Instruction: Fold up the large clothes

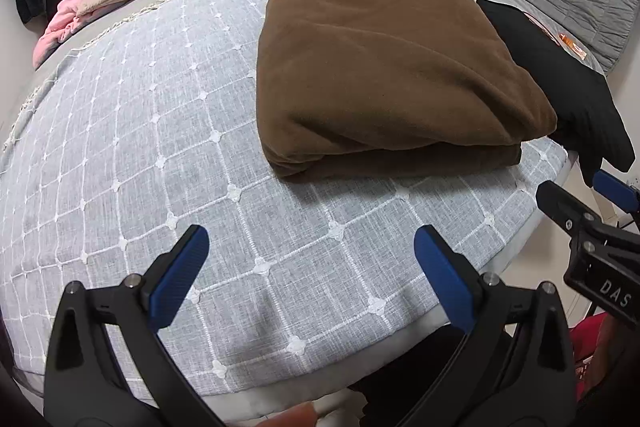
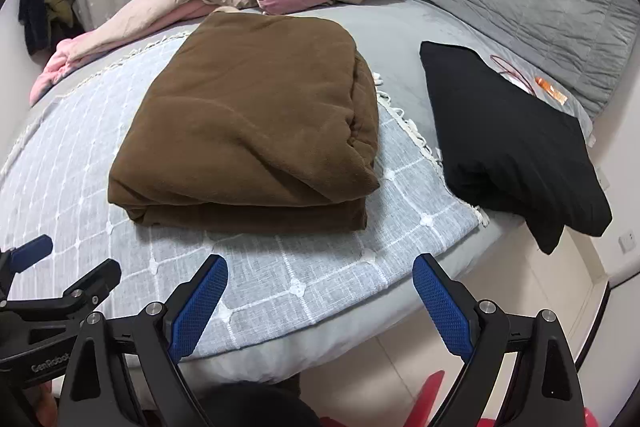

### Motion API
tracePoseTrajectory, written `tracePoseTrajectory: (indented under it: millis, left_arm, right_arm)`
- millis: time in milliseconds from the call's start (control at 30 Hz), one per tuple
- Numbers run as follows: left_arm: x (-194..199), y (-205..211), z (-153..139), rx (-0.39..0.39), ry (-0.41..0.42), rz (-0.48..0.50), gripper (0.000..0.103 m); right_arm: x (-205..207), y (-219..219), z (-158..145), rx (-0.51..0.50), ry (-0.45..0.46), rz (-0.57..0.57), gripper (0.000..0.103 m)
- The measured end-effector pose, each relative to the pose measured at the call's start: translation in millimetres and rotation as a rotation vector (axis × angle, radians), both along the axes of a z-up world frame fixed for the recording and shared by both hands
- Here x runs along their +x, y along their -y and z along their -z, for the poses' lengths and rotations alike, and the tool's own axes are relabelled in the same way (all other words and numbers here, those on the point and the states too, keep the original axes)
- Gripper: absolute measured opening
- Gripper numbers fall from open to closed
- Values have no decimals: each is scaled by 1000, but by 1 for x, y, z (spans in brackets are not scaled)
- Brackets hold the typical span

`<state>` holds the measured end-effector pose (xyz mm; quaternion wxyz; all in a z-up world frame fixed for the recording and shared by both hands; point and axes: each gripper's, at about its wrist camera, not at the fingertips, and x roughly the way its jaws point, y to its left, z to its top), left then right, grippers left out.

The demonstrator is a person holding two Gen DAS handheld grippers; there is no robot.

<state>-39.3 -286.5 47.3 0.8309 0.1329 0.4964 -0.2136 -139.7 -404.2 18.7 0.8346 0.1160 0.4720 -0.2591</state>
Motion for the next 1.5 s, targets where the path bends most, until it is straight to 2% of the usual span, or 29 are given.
tracePoseTrajectory:
  millis: [1500]
  left_arm:
    - [-7, 7, 3, -3, -40, 32, 102]
  right_arm:
    - [-2, 1, 5, 53, 10, 14, 95]
